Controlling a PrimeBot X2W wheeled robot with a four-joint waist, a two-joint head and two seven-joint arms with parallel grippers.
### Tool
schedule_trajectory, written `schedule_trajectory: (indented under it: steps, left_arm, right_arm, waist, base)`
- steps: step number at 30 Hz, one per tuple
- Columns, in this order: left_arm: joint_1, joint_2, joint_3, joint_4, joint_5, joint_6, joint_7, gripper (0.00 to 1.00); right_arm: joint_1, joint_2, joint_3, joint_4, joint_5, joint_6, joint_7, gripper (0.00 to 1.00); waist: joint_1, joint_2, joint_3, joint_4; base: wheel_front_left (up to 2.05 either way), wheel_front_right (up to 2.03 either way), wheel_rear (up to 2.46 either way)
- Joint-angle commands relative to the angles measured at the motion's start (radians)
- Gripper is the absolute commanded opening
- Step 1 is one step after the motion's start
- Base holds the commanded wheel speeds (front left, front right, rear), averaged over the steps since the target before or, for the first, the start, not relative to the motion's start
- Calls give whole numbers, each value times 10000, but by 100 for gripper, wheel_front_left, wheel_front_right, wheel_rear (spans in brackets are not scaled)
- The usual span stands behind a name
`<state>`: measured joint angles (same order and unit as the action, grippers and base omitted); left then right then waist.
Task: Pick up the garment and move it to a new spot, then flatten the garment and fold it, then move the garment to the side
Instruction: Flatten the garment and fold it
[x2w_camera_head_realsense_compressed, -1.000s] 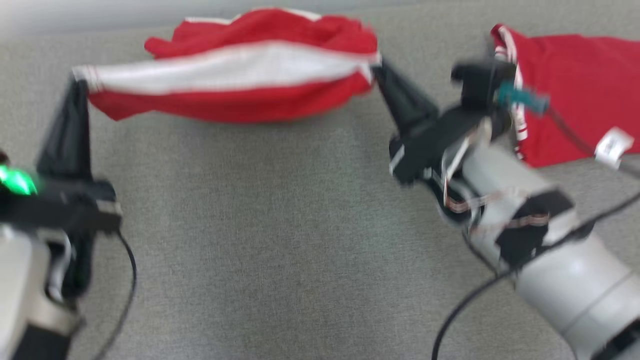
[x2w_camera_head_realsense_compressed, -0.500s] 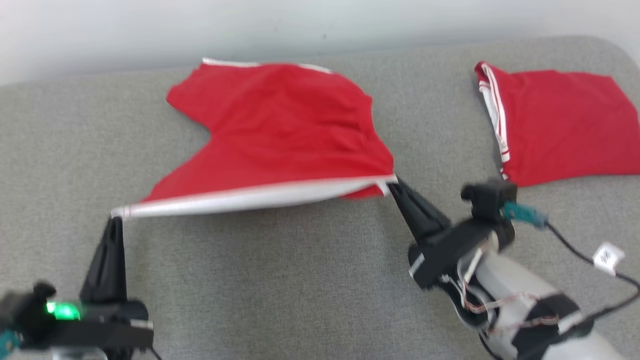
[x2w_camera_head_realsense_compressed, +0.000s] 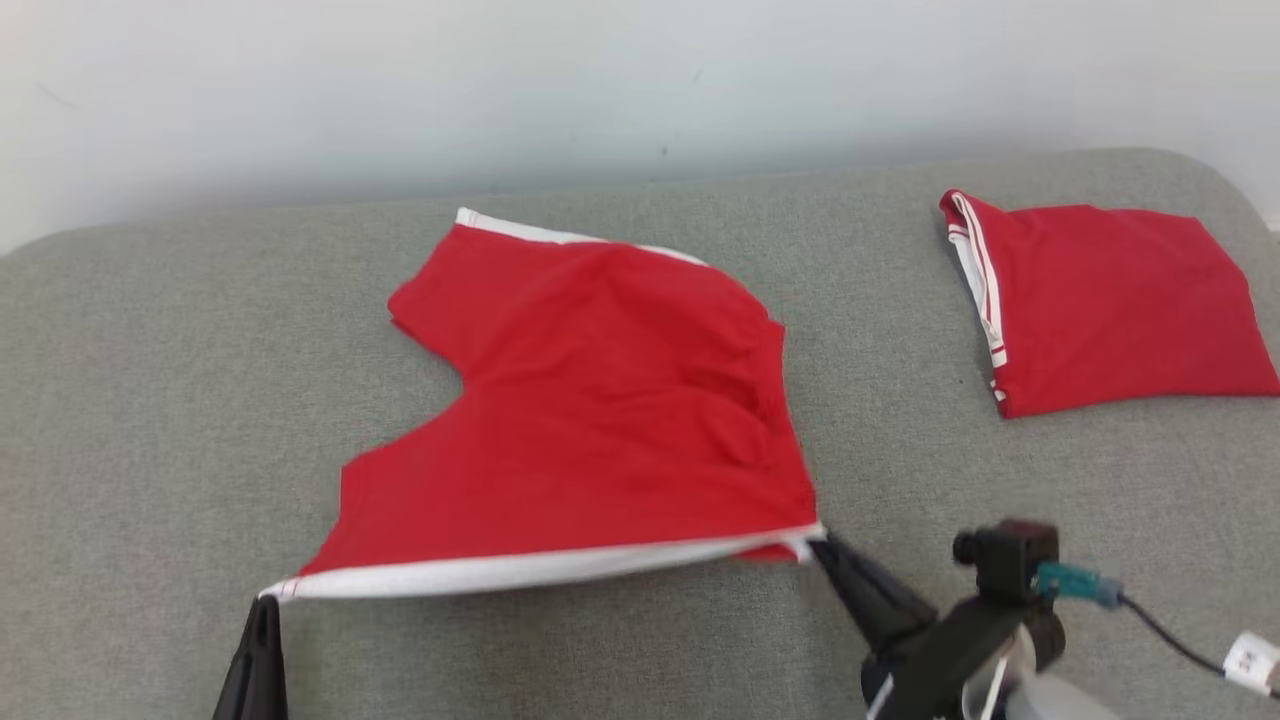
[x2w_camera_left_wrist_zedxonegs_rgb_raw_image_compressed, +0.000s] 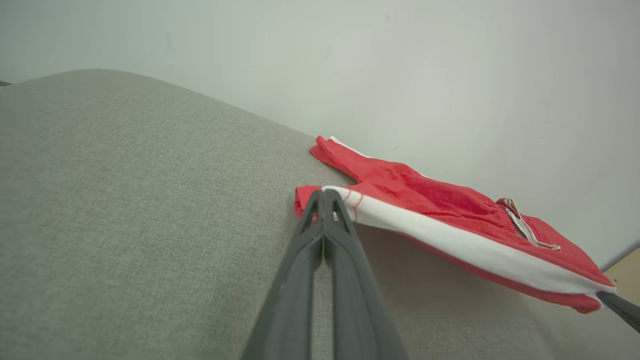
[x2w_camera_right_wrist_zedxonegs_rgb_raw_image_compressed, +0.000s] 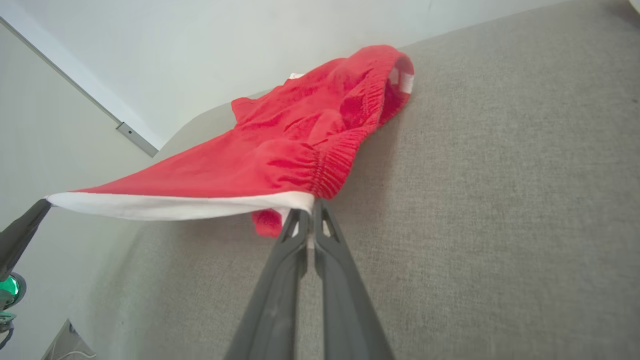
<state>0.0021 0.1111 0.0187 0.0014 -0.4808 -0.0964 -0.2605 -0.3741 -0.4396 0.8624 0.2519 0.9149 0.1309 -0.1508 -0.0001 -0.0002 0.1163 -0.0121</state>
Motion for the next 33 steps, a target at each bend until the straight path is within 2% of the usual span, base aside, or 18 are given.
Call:
schedule_trajectory:
  steps: [1, 7, 16, 23, 33]
  left_arm:
    - [260, -65, 154, -35, 103, -74, -34, 0]
    - [696, -289, 589, 21, 243, -183, -34, 0]
    - [100, -224, 665, 145, 630, -298, -34, 0]
    - [-1053, 446, 451, 207, 835, -327, -34, 0]
    - [-3908, 2067, -303, 832, 496, -337, 528, 0]
  right_arm:
    - [445, -136, -78, -249, -139, -4, 253, 0]
    - [1963, -221, -952, -1632, -638, -4, 1593, 0]
    - [2490, 362, -1743, -2524, -1464, -4, 2290, 0]
    - [2232, 810, -2022, -3009, -1772, -4, 2438, 0]
    - [723, 1522, -2316, -2858, -1901, -2, 2165, 0]
  waist:
    - [1, 2, -69, 41]
    - [1, 2, -80, 34]
    - [1, 2, 26, -36]
    - [1, 2, 243, -314]
    - [1, 2, 1248, -1063]
  base:
    - [0, 0, 0]
    - [0, 0, 0]
    - [0, 0, 0]
    - [0, 0, 0]
    - [0, 0, 0]
